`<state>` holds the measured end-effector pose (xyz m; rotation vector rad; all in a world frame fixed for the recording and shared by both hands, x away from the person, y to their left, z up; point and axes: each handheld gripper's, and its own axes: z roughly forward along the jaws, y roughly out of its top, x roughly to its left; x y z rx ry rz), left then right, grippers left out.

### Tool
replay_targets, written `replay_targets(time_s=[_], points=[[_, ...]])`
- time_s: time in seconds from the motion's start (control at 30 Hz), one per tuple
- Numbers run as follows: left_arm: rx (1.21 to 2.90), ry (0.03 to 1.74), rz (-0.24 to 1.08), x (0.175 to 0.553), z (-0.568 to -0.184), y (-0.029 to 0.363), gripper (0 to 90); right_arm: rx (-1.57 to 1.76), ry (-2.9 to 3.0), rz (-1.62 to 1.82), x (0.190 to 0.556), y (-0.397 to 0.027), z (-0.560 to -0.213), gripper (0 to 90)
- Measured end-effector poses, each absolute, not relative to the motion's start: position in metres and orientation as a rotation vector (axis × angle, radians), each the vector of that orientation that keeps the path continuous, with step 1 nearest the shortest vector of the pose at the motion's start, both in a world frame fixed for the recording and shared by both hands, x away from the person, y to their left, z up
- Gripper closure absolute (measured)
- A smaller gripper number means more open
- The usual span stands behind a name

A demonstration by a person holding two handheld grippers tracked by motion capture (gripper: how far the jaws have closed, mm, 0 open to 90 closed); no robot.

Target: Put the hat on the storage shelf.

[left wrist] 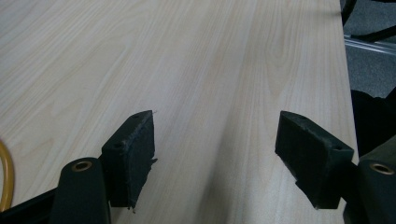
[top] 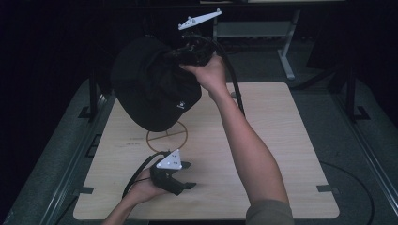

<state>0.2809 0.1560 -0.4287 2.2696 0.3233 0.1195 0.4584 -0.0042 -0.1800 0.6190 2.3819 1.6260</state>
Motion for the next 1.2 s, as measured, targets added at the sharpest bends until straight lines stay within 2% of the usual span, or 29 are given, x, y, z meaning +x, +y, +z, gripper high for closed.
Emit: replay_targets(time_s=[1.2], points=[[2.279, 0.299, 0.101, 0.281, -0.431, 0.153, 28.0, 0.602, 2.484, 1.525, 0.476, 0.049, -0.195, 85.4]])
